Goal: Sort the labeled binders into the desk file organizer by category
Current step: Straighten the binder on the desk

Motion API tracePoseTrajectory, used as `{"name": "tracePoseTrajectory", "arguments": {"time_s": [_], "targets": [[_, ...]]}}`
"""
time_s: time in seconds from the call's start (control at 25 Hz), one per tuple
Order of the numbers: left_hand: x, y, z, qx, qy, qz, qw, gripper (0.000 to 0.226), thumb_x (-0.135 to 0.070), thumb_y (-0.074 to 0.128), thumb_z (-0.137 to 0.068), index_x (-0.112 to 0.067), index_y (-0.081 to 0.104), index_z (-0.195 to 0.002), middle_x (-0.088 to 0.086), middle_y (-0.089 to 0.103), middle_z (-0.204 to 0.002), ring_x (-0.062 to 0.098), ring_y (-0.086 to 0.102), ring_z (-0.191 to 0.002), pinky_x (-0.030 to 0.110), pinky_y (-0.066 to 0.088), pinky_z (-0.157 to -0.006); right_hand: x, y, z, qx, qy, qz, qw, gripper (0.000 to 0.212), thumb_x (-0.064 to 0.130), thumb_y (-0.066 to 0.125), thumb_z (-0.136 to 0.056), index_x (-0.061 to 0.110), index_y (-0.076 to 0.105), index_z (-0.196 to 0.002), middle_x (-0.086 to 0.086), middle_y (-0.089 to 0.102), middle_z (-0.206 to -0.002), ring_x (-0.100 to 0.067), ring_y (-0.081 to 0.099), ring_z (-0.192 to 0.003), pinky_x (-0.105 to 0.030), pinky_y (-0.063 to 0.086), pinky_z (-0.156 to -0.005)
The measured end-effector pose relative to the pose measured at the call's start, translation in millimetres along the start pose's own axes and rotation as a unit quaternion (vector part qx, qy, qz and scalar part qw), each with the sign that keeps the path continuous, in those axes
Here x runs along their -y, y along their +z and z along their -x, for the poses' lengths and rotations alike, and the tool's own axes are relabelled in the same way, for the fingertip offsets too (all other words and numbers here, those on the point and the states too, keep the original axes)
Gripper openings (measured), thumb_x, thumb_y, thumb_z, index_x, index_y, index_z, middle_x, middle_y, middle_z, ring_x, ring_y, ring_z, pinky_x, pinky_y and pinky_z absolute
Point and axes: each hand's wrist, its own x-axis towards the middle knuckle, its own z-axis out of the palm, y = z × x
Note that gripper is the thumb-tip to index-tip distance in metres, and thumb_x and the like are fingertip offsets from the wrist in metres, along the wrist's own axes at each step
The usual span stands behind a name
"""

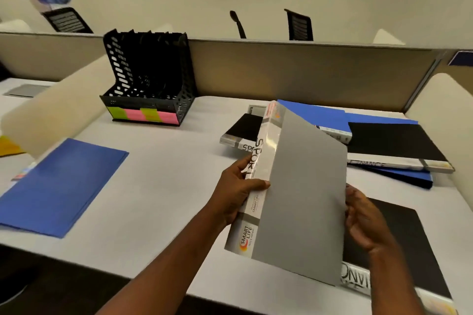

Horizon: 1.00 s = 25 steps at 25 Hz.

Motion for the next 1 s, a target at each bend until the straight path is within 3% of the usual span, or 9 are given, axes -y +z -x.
{"name": "tracePoseTrajectory", "arguments": {"time_s": [0.08,0.16,0.24,0.4,0.6,0.88,1.0], "targets": [[5.0,-13.1,0.2,-0.023,0.016,-0.026,0.999,0.058,0.001,0.074,-0.074,-0.049,0.06,-0.101,-0.011,0.074,-0.09,0.019,0.073,-0.078,0.03,0.059,-0.064,-6.1,18.7,-7.5,-0.028,-0.005,0.163,0.986,0.038,0.023,0.064,-0.085,0.02,0.055,-0.123,-0.006,0.065,-0.124,-0.011,0.069,-0.095,-0.03,0.053,-0.071],[8.3,-31.6,1.4,-0.05,0.024,-0.037,0.998,0.058,0.001,0.073,-0.075,-0.052,0.06,-0.096,-0.017,0.074,-0.083,0.012,0.072,-0.072,0.022,0.056,-0.058,-15.8,43.8,-14.6,-0.06,-0.006,0.193,0.979,0.041,0.013,0.07,-0.082,0.01,0.056,-0.121,-0.006,0.069,-0.114,-0.014,0.07,-0.087,-0.029,0.051,-0.069],[11.8,-55.5,5.4,-0.079,0.024,-0.055,0.995,0.059,-0.002,0.072,-0.076,-0.052,0.056,-0.104,-0.02,0.072,-0.085,0.008,0.071,-0.071,0.018,0.055,-0.056,-24.1,73.2,-19.0,-0.107,-0.015,0.205,0.973,0.041,0.008,0.073,-0.08,0.005,0.057,-0.117,-0.009,0.067,-0.112,-0.02,0.067,-0.087,-0.032,0.052,-0.072],[18.3,-113.8,12.8,-0.099,0.012,-0.106,0.989,0.062,-0.01,0.071,-0.079,-0.036,0.05,-0.132,-0.007,0.068,-0.108,0.017,0.07,-0.088,0.034,0.059,-0.078,-55.3,131.0,-28.0,-0.146,0.003,0.229,0.962,0.038,0.004,0.073,-0.08,0.002,0.059,-0.115,-0.014,0.065,-0.109,-0.031,0.064,-0.091,-0.043,0.053,-0.082],[24.5,-218.3,16.8,-0.14,-0.002,-0.054,0.989,0.06,-0.009,0.078,-0.073,-0.025,0.058,-0.128,0.003,0.072,-0.105,0.021,0.072,-0.084,0.035,0.059,-0.075,-99.4,228.2,-25.1,-0.17,0.011,0.235,0.957,0.024,0.0,0.073,-0.08,0.005,0.062,-0.1,-0.018,0.066,-0.1,-0.03,0.063,-0.08,-0.04,0.053,-0.076],[41.8,-340.3,32.2,-0.158,-0.032,-0.055,0.985,0.058,-0.011,0.078,-0.073,-0.019,0.059,-0.127,0.005,0.071,-0.111,0.021,0.07,-0.091,0.041,0.056,-0.086,-170.4,328.3,-16.3,-0.217,0.01,0.255,0.942,0.047,0.004,0.079,-0.075,0.001,0.058,-0.117,-0.013,0.062,-0.106,-0.029,0.06,-0.088,-0.036,0.05,-0.078],[54.8,-367.8,29.5,-0.16,-0.043,-0.083,0.983,0.06,-0.015,0.078,-0.075,-0.016,0.055,-0.13,0.007,0.068,-0.118,0.022,0.068,-0.096,0.039,0.056,-0.088,-190.5,349.8,-19.7,-0.241,0.003,0.304,0.922,0.048,0.009,0.079,-0.076,0.002,0.059,-0.119,-0.016,0.064,-0.115,-0.033,0.063,-0.098,-0.045,0.053,-0.089]]}}
